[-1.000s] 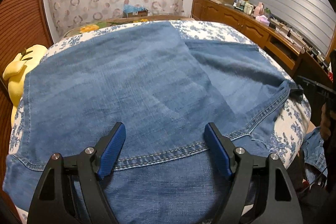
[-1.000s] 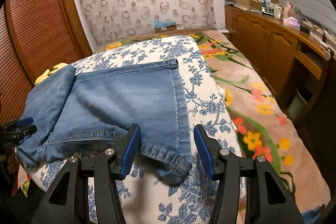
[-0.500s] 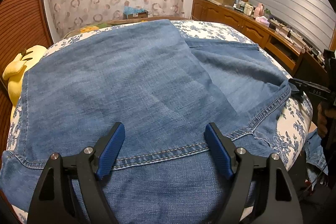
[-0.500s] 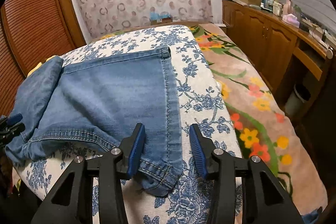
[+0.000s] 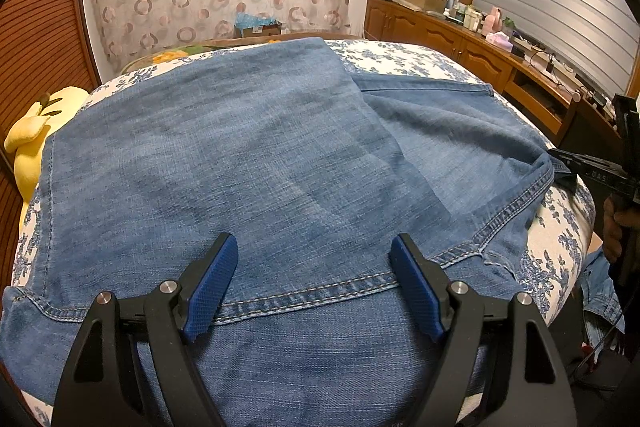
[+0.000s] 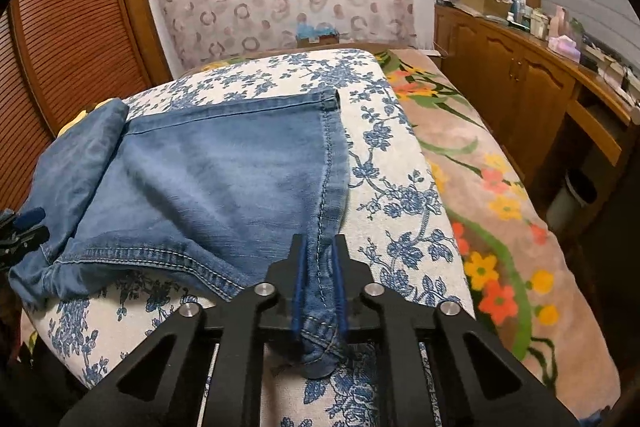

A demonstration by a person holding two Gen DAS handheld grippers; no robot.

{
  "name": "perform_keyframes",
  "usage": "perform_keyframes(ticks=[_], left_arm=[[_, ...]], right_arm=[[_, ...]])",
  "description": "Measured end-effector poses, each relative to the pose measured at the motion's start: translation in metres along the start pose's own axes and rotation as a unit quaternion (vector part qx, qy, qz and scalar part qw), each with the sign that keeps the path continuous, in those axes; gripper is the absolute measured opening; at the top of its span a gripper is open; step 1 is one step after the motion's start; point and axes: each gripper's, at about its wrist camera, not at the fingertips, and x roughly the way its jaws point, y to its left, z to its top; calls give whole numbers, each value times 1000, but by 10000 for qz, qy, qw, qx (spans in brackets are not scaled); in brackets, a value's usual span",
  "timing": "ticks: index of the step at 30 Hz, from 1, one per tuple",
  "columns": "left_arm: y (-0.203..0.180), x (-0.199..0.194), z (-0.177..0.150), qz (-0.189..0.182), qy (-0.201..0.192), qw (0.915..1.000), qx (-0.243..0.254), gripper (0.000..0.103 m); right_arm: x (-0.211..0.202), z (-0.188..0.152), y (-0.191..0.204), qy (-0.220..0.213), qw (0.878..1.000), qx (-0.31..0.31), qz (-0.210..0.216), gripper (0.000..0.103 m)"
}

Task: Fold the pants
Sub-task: 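Grasp the jeans leg end with the right gripper and lift it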

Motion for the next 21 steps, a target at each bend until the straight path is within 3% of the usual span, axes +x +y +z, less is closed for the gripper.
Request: perform_keyframes(ticks=[5, 10, 21], left_arm=[[1, -1, 1, -56, -3, 10000, -75, 80], [5, -10, 4, -31, -98, 9998, -174, 80], [20, -40, 11, 89, -463, 9985, -286, 80]], right_arm=[[-2, 3, 4, 27, 9999, 40, 147, 4], [-22, 15, 13, -302, 9988, 2, 384, 4], [-84, 86, 70, -1228, 9842, -1001, 792, 4]])
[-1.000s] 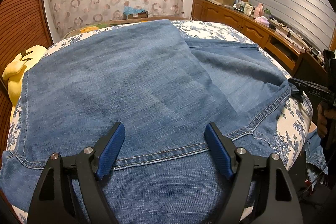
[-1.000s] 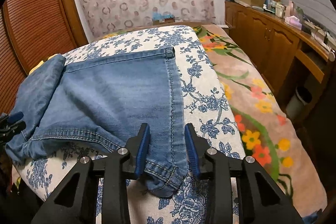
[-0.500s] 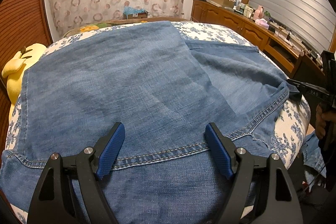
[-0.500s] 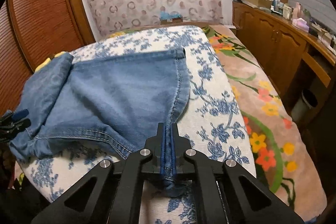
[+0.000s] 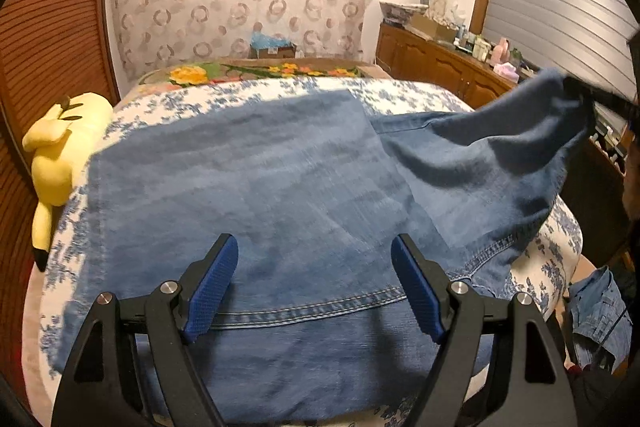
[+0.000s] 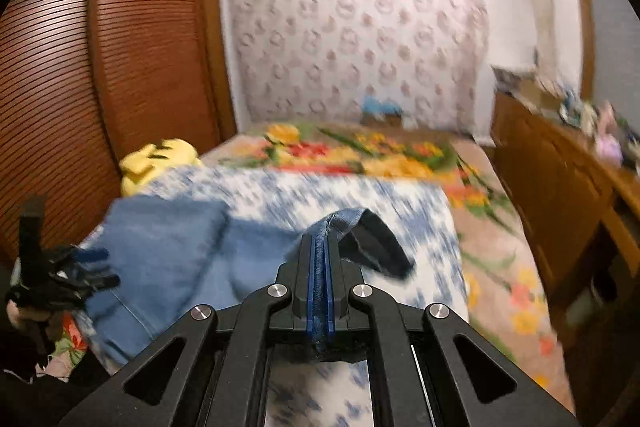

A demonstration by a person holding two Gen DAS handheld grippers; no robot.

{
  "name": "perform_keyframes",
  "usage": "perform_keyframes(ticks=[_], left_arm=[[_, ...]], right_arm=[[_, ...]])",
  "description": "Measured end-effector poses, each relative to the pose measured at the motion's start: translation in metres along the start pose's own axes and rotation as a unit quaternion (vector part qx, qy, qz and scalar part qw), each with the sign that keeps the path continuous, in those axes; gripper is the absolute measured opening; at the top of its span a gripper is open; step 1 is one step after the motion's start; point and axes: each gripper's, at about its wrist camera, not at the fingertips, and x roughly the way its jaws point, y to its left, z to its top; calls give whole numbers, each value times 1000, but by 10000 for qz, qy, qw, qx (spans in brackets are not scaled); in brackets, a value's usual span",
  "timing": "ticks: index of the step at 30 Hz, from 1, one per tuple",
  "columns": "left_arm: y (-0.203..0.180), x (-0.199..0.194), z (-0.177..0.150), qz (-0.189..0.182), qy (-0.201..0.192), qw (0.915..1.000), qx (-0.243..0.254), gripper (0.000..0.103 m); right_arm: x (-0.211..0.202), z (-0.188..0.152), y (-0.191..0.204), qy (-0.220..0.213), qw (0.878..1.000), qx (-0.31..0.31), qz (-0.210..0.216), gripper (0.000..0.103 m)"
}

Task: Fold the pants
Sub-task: 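Grasp the jeans leg end with the right gripper and lift it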

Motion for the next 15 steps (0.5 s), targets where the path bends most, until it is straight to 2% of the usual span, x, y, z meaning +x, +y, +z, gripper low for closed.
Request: perform_keyframes(ticks=[8, 15], left_arm=[[24, -27, -1, 139, -267, 9994, -177, 80], [50, -41, -8, 377, -383, 9980, -345, 80]], right_arm=[[15, 58, 86, -321, 9922, -936, 752, 4], [49, 81, 143, -276, 9795, -1341, 1477, 4]])
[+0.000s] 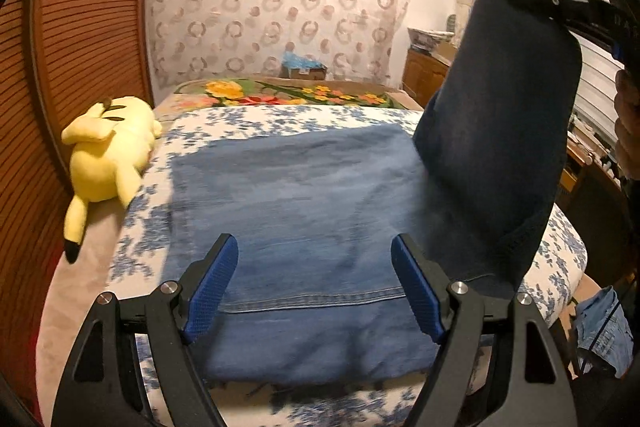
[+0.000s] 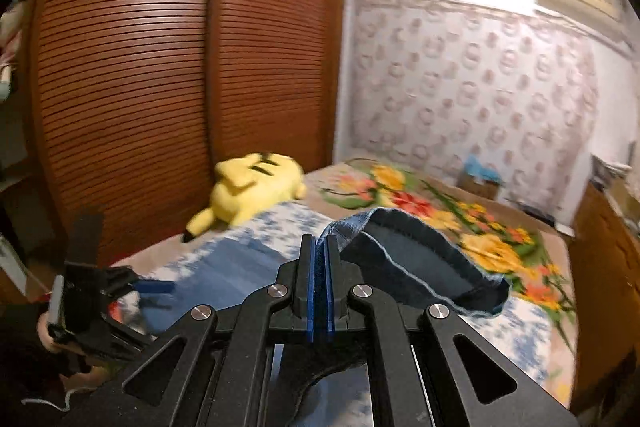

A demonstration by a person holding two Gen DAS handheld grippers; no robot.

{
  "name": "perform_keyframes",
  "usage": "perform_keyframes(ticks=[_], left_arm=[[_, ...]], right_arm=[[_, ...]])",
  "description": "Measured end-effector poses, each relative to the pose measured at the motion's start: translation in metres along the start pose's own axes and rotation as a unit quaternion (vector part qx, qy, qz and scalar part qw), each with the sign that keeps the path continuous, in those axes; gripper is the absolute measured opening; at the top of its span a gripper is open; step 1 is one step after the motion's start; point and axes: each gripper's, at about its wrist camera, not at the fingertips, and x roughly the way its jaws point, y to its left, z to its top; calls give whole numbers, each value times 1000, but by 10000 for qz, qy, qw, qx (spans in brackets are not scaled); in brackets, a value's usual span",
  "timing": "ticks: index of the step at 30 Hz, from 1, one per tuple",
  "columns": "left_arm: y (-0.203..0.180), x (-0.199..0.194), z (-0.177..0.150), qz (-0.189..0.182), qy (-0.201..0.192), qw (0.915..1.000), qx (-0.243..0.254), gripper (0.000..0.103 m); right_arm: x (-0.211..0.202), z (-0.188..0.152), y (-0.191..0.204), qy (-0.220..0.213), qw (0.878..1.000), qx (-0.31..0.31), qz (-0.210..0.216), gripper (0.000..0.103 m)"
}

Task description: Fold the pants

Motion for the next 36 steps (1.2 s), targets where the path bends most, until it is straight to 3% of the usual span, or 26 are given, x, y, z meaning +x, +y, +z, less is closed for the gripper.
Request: perform_keyframes(ticks=[7, 10, 15, 26, 33, 36], left_arm=[[14, 2, -5, 88, 39, 9999, -117, 80], [15, 3, -7, 81, 53, 9999, -123, 80], [12, 7, -7, 70, 85, 9999, -96, 80], [18, 19, -12, 95, 229, 9996, -138, 80], [23, 27, -13, 102, 321, 9994, -78, 56], [26, 35, -17, 171, 475, 9987, -74, 55]], right_arm=[[46, -11, 1, 386, 9980, 92, 502, 7], [57, -9, -22, 393, 9980, 220, 438, 26], [67, -12, -34, 494, 9974, 451, 266, 29], [98, -28, -4, 782, 9944, 653, 273, 37], [129, -47, 12, 1215, 9889, 767, 387, 39], [140, -54, 20, 1447, 9855, 798, 397, 39]])
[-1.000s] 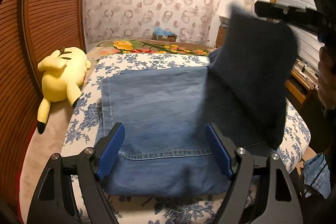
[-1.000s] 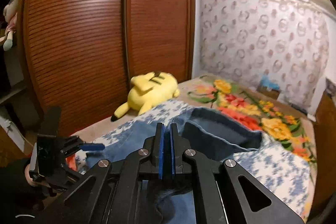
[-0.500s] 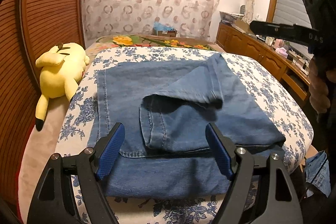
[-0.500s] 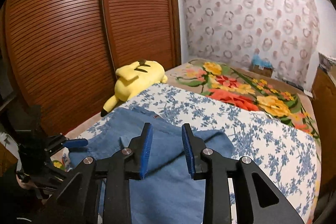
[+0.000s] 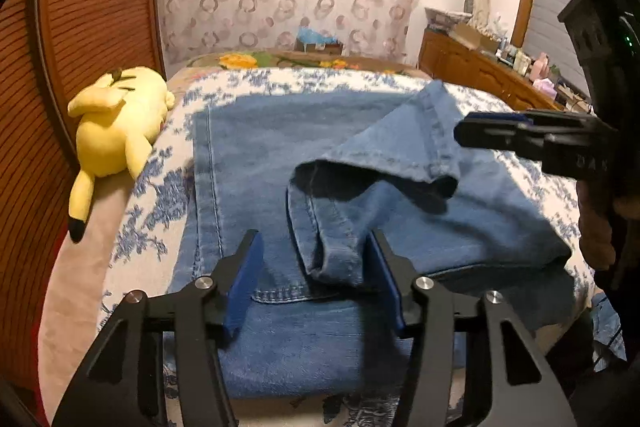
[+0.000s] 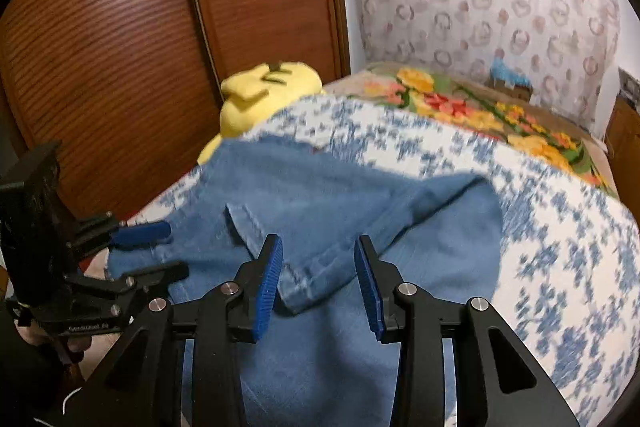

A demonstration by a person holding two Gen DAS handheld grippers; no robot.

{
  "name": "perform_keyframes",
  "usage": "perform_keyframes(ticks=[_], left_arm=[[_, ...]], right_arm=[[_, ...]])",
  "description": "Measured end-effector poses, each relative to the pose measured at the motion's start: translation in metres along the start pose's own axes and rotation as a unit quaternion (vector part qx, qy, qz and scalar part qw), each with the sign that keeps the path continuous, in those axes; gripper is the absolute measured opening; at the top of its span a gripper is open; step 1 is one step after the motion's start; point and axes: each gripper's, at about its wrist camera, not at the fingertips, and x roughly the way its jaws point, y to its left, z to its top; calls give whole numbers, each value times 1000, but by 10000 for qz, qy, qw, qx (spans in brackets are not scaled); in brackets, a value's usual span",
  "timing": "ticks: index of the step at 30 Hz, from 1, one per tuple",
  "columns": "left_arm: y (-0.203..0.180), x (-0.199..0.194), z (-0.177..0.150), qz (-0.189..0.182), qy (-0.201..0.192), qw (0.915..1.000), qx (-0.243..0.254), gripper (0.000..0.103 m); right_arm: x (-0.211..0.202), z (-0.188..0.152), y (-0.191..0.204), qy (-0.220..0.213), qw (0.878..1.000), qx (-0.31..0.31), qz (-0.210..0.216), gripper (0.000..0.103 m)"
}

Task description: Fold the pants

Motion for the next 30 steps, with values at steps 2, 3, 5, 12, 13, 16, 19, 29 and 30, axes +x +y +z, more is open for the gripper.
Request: perform_keyframes(ticks=[2, 3, 5, 12, 13, 16, 19, 29, 30], left_arm=[[1, 3, -2, -7, 45, 10000, -19, 55], [1, 4, -3, -8, 57, 10000, -23, 55], [1, 5, -4, -13, 60, 10000, -28, 55], [-4, 3, -4, -177, 26, 9998, 37, 38], [-5, 3, -4, -195, 31, 9998, 53, 37], [-6, 5, -4, -247, 29, 9997, 60, 30], [-5, -2, -2, -320, -131, 9994, -58, 15], [-26, -67, 21, -579, -888, 9943, 89, 10], [-26, -74, 22, -578, -965, 9936, 80, 10]], right_arm=[[11, -1, 3, 218, 9997, 15, -54, 39], [15, -1, 4, 291, 9996, 27, -63, 39], [24, -1, 6, 421, 9991, 81, -36, 39], [36, 1, 2, 659, 9970, 382, 127, 39], [39, 0, 0, 704, 9964, 447, 167, 39], [44, 2, -5, 713, 9956, 544, 273, 39], [45, 0, -16, 567, 9953, 596, 510, 17], [-39, 49, -16, -696, 9972, -152, 247, 8], [-45, 56, -17, -758, 9967, -198, 233, 8]])
